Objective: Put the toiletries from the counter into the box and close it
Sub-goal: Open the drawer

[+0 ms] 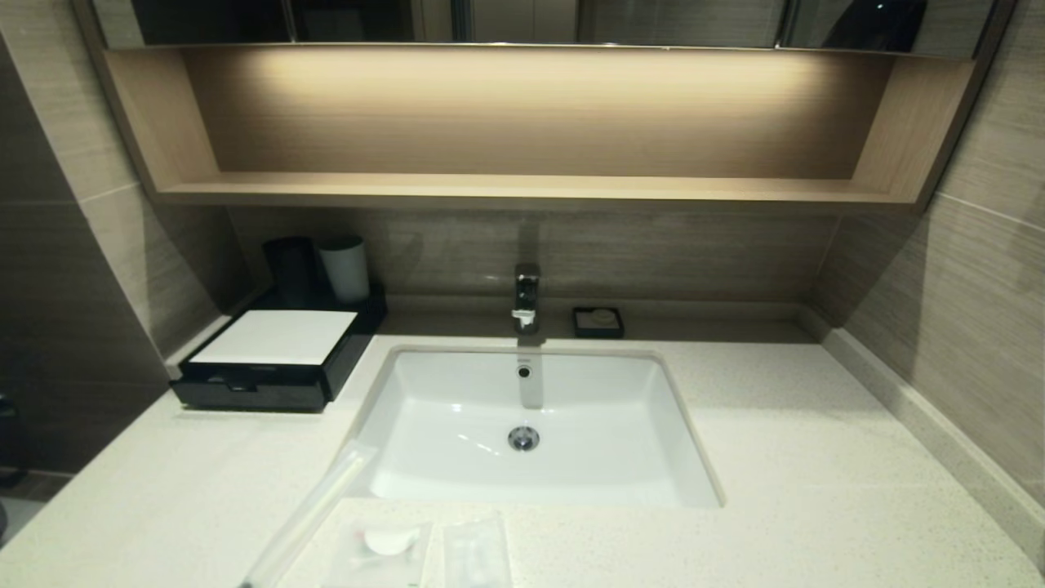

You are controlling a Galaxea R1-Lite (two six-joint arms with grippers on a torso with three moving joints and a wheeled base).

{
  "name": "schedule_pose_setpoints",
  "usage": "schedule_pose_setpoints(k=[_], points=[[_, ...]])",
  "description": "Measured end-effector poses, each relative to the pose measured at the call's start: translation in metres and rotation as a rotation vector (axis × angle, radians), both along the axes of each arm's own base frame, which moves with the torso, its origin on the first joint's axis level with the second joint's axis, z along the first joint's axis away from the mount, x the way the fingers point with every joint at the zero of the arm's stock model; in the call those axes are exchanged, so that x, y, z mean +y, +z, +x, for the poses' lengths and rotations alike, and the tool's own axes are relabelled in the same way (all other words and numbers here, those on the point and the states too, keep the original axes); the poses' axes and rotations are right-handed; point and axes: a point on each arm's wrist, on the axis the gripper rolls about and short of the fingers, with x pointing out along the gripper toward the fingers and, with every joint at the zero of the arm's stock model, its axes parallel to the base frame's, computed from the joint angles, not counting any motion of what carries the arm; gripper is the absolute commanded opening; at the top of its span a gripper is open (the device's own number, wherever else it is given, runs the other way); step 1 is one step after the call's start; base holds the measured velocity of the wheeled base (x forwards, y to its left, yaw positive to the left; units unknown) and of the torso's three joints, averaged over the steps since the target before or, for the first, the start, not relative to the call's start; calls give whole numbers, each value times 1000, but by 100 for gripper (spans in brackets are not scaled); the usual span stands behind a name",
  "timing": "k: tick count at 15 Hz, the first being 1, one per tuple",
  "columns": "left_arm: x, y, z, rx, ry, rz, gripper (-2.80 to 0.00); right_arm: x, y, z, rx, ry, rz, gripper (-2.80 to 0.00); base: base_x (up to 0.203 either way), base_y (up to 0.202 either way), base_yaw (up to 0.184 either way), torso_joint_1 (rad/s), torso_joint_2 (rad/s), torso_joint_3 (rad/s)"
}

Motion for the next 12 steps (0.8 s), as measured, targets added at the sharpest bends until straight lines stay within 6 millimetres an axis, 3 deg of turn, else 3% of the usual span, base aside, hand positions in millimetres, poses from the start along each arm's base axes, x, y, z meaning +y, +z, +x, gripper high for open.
schedule_pose_setpoints(k=[12], points=[[0,0,0,3,2,12,-280,0,0,0,0,0,0,-280,0,0,0,0,0,0]])
